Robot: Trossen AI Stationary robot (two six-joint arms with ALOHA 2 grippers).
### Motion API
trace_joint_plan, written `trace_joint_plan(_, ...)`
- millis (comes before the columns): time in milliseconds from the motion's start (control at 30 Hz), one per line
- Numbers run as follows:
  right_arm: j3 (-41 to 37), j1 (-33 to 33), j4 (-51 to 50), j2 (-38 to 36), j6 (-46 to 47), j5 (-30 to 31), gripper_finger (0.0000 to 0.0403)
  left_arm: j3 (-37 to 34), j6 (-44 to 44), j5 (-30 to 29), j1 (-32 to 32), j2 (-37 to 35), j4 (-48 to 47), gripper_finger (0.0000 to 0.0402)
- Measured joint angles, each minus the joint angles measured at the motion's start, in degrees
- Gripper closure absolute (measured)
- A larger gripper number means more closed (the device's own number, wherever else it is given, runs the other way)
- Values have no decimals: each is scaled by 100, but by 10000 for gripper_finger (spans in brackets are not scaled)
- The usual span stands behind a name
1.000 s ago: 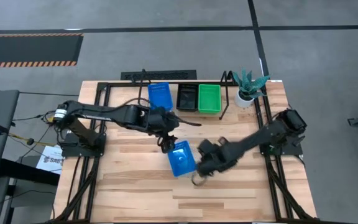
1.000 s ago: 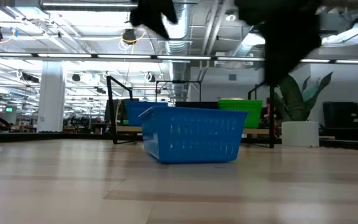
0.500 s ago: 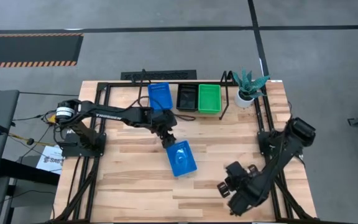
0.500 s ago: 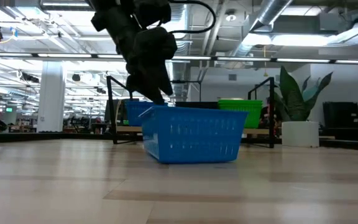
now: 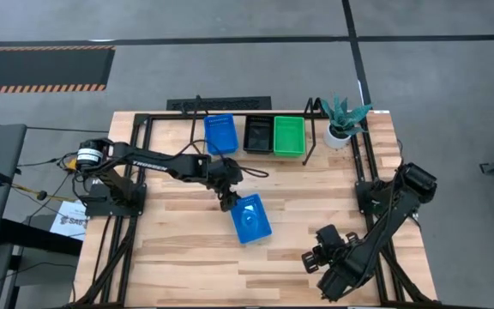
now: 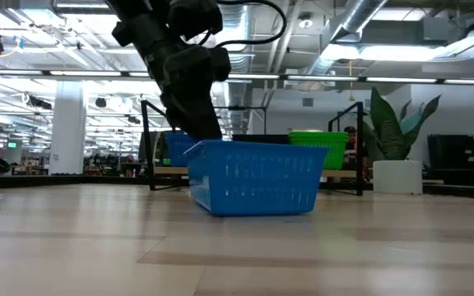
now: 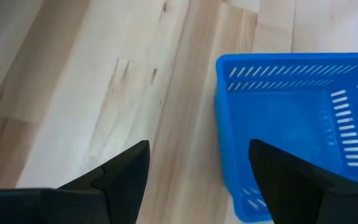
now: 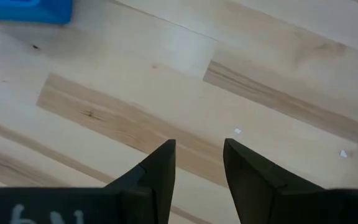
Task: Stack baskets on shelf by color
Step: Stack the blue bin on top of the other blue bin on the shelf
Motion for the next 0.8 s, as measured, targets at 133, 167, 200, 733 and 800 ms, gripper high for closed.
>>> trace_joint_plan(133, 0, -1, 62, 0, 0, -2, 244, -3, 6, 136, -51, 299, 116, 141)
trace_joint_plan(167, 0, -1, 69, 0, 0, -4, 244, 31, 6, 197, -71, 411, 166, 141)
trace_joint_plan(200, 0, -1, 103, 0, -2, -10, 244, 40, -29, 212, -97, 498, 155, 141)
trace_joint_plan(733, -2, 6, 189, 0, -27, -96, 244, 55, -398, -91, -284, 730, -19, 377)
trace_joint_plan(800, -2, 12, 183, 0, -28, -96, 244, 57, -436, -34, -284, 730, -19, 391)
